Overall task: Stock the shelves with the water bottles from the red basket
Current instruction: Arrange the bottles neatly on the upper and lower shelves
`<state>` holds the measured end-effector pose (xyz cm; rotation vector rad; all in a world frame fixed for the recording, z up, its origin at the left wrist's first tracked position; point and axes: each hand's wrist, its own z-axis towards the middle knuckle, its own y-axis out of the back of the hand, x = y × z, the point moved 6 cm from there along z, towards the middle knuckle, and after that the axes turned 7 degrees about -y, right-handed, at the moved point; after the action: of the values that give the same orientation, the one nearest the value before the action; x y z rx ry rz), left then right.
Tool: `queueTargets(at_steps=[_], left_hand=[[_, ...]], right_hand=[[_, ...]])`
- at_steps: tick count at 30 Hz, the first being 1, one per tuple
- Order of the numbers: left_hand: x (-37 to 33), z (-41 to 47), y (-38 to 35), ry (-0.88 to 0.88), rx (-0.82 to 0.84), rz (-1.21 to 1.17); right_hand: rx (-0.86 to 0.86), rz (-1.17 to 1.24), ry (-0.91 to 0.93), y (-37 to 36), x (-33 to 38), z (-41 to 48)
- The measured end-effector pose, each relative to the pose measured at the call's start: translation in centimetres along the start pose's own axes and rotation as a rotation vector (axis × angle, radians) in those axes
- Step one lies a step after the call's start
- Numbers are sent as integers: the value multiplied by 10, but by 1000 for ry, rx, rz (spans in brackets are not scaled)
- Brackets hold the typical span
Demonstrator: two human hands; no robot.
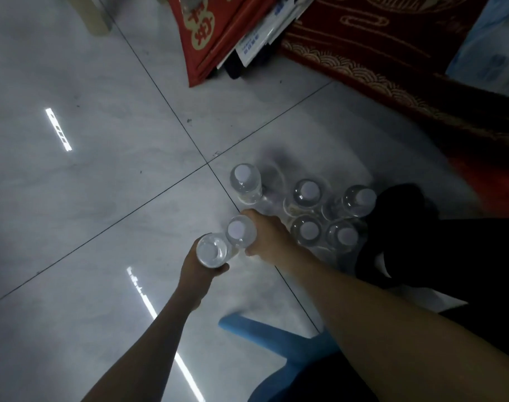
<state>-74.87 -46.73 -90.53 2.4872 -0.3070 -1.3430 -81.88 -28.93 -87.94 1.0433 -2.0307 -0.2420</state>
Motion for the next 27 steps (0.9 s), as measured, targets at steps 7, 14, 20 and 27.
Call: queueTargets(at_steps=[7, 14, 20, 27], left_hand=[[-58, -26, 27, -123, 98, -216], [-199, -51, 52, -433, 181, -461], [-356, -106, 31, -620, 409, -576], [-520, -206, -41, -837, 777, -611]], right_hand=[[34, 296, 4, 43, 30, -27], [-103, 715, 149, 144, 93, -104], [-334, 997, 366, 250, 134, -208], [-696, 967, 546, 382, 128, -376]])
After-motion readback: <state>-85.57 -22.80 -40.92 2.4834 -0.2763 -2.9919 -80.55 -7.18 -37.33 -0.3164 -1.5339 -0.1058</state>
